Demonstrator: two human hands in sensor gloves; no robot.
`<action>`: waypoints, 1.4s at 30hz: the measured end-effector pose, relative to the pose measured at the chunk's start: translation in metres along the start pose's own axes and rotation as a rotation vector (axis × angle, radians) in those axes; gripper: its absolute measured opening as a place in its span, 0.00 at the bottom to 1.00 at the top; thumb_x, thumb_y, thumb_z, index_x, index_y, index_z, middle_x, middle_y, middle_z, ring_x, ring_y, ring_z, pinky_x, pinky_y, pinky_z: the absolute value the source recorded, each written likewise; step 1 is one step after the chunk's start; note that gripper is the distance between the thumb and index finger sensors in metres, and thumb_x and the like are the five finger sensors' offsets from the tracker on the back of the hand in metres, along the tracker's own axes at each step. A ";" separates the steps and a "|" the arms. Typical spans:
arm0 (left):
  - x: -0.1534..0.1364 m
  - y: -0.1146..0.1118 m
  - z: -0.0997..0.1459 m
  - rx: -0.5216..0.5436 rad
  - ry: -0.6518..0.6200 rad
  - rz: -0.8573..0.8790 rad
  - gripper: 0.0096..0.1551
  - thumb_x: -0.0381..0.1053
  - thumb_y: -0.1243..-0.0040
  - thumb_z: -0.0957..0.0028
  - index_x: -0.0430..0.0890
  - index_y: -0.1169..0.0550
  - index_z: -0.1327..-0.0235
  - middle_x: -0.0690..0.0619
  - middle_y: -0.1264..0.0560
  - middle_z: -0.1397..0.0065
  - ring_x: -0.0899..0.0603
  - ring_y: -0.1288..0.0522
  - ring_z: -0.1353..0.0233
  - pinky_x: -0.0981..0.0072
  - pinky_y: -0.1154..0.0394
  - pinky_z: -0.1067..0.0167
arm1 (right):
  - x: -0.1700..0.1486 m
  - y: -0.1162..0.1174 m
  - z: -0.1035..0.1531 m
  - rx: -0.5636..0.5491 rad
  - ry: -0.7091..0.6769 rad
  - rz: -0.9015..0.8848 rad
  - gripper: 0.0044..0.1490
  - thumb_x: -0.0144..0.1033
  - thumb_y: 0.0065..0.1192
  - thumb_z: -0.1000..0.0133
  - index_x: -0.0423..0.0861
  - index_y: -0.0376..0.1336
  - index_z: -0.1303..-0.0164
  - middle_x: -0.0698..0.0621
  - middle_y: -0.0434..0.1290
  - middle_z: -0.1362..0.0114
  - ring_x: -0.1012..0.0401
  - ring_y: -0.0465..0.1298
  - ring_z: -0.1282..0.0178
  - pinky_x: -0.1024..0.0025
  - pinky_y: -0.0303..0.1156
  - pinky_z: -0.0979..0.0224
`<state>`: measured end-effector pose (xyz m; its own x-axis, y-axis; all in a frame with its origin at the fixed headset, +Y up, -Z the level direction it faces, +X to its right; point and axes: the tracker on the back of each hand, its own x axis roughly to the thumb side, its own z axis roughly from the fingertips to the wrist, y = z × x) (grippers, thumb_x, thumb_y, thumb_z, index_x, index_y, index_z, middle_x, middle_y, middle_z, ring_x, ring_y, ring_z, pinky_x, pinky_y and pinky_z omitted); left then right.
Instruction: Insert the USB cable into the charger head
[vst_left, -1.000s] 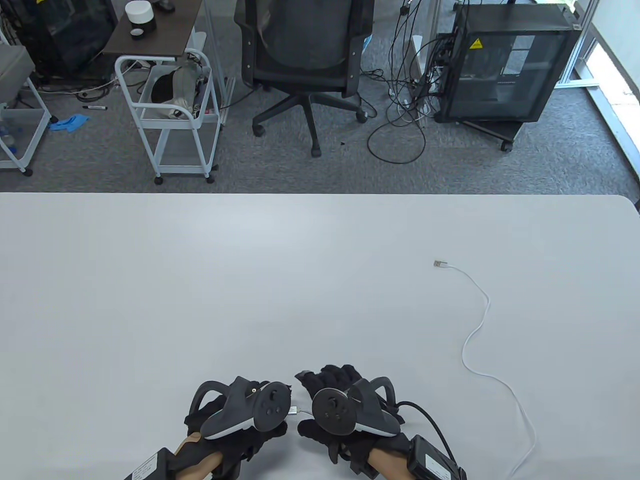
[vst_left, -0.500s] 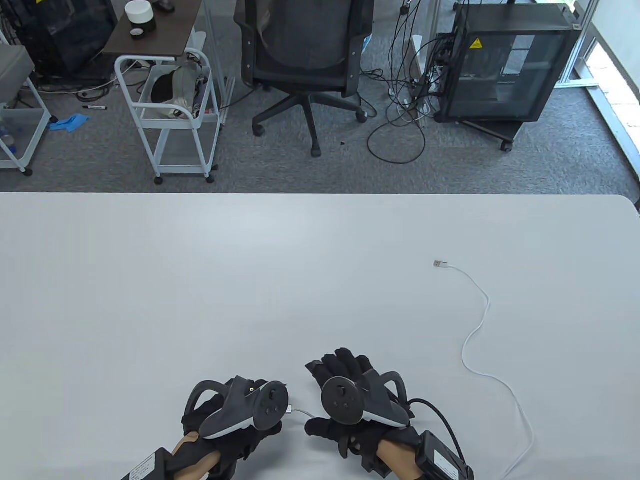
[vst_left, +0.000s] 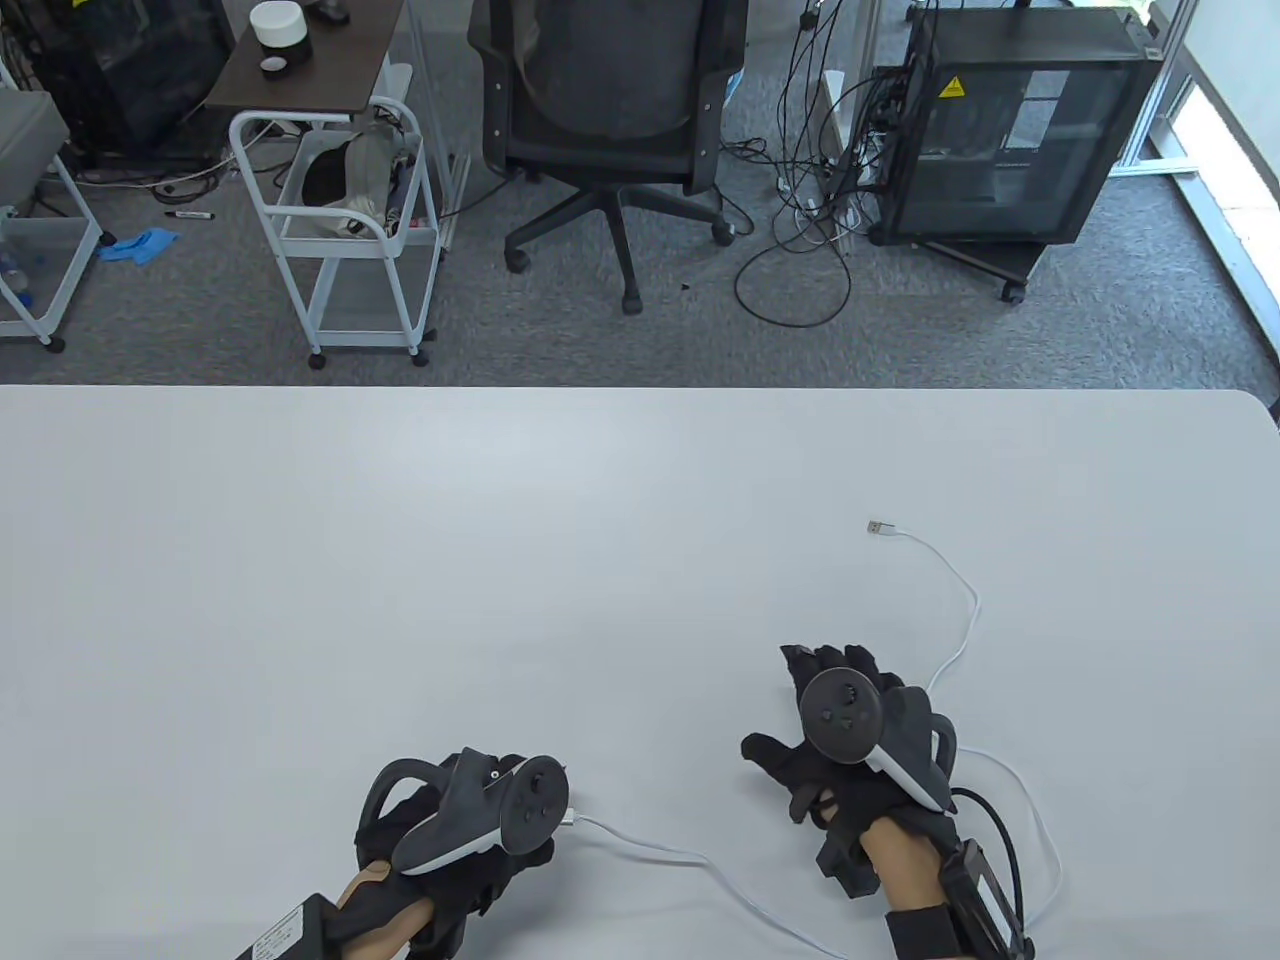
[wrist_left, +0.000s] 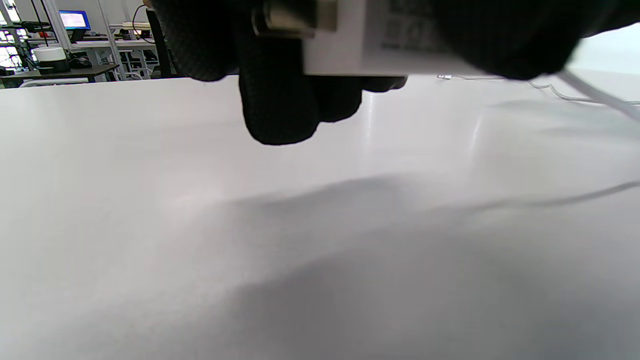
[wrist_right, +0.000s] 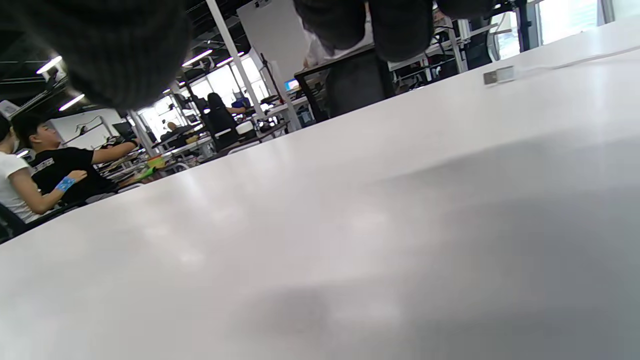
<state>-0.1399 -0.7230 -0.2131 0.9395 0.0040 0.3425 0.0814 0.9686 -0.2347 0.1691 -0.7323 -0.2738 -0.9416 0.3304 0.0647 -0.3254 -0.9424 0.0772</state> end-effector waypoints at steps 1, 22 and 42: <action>0.000 0.000 0.000 0.002 0.002 0.001 0.45 0.65 0.38 0.82 0.60 0.27 0.42 0.61 0.19 0.37 0.52 0.14 0.42 0.56 0.25 0.29 | -0.001 -0.002 0.000 -0.008 -0.002 -0.007 0.66 0.69 0.58 0.64 0.40 0.46 0.24 0.33 0.55 0.17 0.33 0.49 0.19 0.31 0.44 0.26; -0.023 -0.033 -0.040 -0.129 0.288 -0.175 0.44 0.65 0.37 0.81 0.73 0.31 0.40 0.68 0.29 0.28 0.54 0.26 0.27 0.57 0.38 0.15 | 0.018 0.001 0.004 0.021 -0.061 -0.007 0.64 0.67 0.58 0.64 0.41 0.48 0.24 0.33 0.56 0.17 0.33 0.50 0.19 0.31 0.44 0.26; -0.025 -0.034 -0.036 -0.104 0.310 -0.170 0.47 0.68 0.39 0.83 0.72 0.33 0.39 0.68 0.28 0.28 0.53 0.25 0.25 0.55 0.37 0.16 | 0.021 0.004 0.004 0.058 -0.071 -0.016 0.64 0.67 0.57 0.63 0.40 0.48 0.24 0.32 0.56 0.17 0.33 0.51 0.20 0.32 0.45 0.26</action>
<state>-0.1542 -0.7645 -0.2465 0.9645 -0.2456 0.0967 0.2634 0.9186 -0.2946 0.1479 -0.7290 -0.2677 -0.9273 0.3499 0.1329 -0.3326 -0.9332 0.1360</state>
